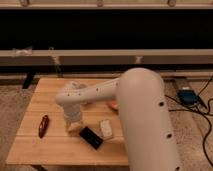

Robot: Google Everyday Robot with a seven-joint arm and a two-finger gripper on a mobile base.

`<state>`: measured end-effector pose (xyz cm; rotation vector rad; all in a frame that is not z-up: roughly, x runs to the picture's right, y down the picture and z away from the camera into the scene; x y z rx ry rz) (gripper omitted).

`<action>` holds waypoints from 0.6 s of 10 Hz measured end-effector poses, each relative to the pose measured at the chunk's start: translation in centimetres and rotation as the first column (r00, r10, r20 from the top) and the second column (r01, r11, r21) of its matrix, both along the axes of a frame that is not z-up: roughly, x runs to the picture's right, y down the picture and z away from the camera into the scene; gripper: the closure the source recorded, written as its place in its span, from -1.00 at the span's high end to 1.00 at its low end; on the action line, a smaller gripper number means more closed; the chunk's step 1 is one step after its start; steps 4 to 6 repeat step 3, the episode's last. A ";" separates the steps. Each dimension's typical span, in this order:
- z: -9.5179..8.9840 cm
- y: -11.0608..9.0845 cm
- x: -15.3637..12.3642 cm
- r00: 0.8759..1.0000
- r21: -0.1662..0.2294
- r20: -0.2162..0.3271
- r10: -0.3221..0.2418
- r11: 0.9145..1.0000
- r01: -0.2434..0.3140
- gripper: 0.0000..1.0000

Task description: Push the eraser across the table

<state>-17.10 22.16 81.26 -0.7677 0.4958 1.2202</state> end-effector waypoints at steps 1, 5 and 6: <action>-0.8 -0.5 -0.3 0.999 0.021 0.033 0.033 0.999 -0.034 0.30; -1.4 -1.0 -0.3 0.996 0.044 0.072 0.058 0.997 -0.061 0.30; -1.4 -1.0 -0.3 0.996 0.044 0.072 0.058 0.997 -0.061 0.30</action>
